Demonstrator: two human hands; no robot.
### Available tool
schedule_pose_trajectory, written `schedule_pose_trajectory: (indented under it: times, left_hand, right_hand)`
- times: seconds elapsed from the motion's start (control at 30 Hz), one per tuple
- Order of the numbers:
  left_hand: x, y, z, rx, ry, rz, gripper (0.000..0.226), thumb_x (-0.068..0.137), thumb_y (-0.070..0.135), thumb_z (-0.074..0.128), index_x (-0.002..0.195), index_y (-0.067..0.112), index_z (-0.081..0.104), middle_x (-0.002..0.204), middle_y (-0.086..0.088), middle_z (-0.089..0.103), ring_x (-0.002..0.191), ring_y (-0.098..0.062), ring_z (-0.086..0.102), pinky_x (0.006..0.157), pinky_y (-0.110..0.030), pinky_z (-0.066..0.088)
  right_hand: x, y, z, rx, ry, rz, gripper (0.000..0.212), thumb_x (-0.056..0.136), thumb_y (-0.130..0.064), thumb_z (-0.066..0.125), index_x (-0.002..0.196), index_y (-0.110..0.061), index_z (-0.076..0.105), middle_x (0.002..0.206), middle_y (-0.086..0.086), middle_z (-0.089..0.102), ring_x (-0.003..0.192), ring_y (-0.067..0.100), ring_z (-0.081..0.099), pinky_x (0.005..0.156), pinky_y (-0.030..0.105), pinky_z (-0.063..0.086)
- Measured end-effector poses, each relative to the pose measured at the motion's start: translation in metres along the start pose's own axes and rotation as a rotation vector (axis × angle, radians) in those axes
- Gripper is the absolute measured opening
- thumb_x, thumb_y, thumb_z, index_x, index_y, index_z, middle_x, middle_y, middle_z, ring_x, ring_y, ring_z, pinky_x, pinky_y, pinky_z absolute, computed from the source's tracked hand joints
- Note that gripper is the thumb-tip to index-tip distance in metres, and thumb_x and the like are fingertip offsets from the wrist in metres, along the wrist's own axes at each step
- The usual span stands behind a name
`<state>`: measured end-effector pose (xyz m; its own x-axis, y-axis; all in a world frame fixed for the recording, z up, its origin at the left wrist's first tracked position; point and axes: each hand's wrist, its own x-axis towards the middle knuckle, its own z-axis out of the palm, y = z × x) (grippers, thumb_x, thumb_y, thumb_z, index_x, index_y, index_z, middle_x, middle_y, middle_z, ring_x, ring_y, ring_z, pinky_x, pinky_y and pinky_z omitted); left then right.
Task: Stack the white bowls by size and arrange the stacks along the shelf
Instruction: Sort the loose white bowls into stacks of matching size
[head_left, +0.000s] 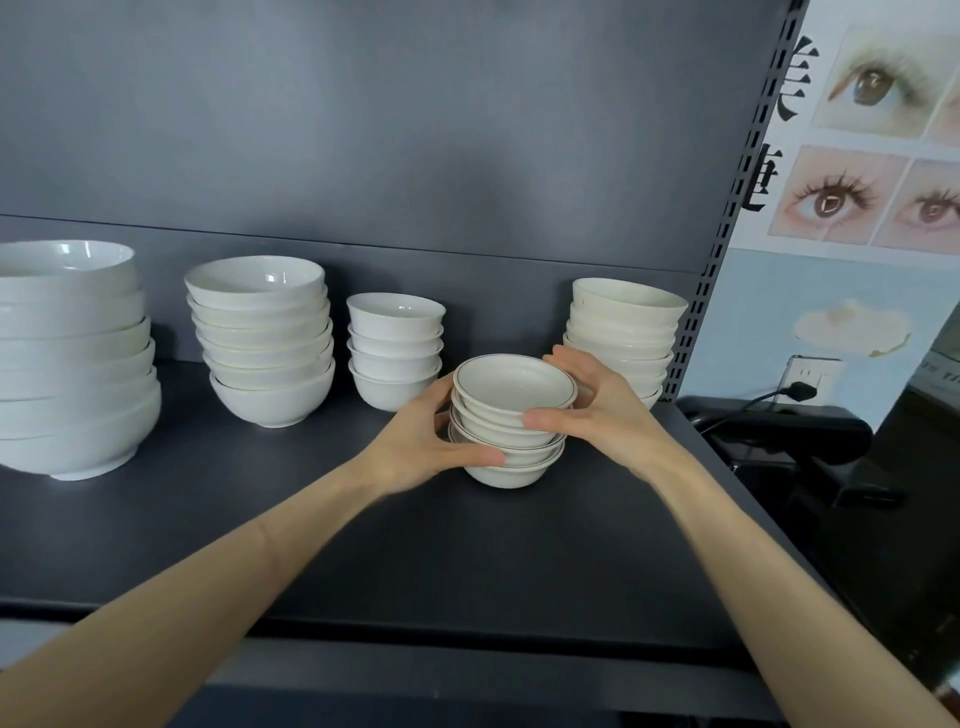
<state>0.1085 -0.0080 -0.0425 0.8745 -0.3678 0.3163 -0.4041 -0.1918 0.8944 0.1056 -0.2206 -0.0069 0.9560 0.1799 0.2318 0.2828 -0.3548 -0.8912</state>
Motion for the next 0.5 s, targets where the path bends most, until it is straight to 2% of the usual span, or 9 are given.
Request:
schedule_pose_trajectory:
  times: [0.17, 0.3, 0.37, 0.43, 0.5]
  left_hand:
    - [0.002, 0.001, 0.003, -0.018, 0.008, -0.004, 0.079, 0.071, 0.001, 0.081, 0.138, 0.02, 0.043, 0.127, 0.01, 0.061, 0.113, 0.002, 0.058, 0.091, -0.011, 0.045]
    - [0.008, 0.0, 0.01, -0.017, -0.004, -0.015, 0.083, 0.071, 0.003, 0.082, 0.141, 0.018, 0.04, 0.13, 0.008, 0.059, 0.115, -0.001, 0.058, 0.092, -0.012, 0.046]
    - [0.01, 0.0, 0.012, -0.019, -0.015, -0.027, 0.085, 0.071, 0.004, 0.082, 0.143, 0.018, 0.038, 0.132, 0.008, 0.059, 0.116, -0.001, 0.057, 0.092, -0.013, 0.046]
    - [0.011, 0.0, 0.015, -0.023, -0.017, -0.035, 0.086, 0.071, 0.004, 0.082, 0.143, 0.019, 0.038, 0.132, 0.009, 0.058, 0.116, -0.001, 0.057, 0.092, -0.013, 0.047]
    - [0.011, 0.001, 0.016, -0.029, -0.019, -0.043, 0.085, 0.072, 0.003, 0.081, 0.143, 0.02, 0.037, 0.131, 0.011, 0.058, 0.115, 0.001, 0.057, 0.091, -0.012, 0.047]
  right_hand:
    - [0.001, 0.001, -0.003, 0.001, 0.011, 0.006, 0.092, 0.068, -0.017, 0.083, 0.146, -0.017, 0.033, 0.139, -0.011, 0.047, 0.122, 0.007, 0.048, 0.095, 0.019, 0.041]
    - [-0.001, 0.004, -0.011, 0.0, 0.009, 0.018, 0.093, 0.061, -0.024, 0.088, 0.141, -0.016, 0.04, 0.134, -0.009, 0.052, 0.121, 0.007, 0.052, 0.098, 0.024, 0.045]
    - [-0.002, 0.006, -0.016, -0.007, 0.004, 0.022, 0.078, 0.066, -0.019, 0.086, 0.132, -0.019, 0.047, 0.125, -0.01, 0.057, 0.109, -0.004, 0.057, 0.092, 0.02, 0.048]
    - [-0.004, 0.008, -0.019, -0.005, -0.013, 0.018, 0.056, 0.072, -0.01, 0.081, 0.116, -0.03, 0.052, 0.112, -0.016, 0.06, 0.093, -0.014, 0.06, 0.082, 0.013, 0.05]
    - [-0.005, 0.009, -0.021, -0.02, -0.026, 0.016, 0.052, 0.073, -0.008, 0.079, 0.11, -0.033, 0.051, 0.107, -0.022, 0.059, 0.089, -0.017, 0.059, 0.079, 0.01, 0.049]
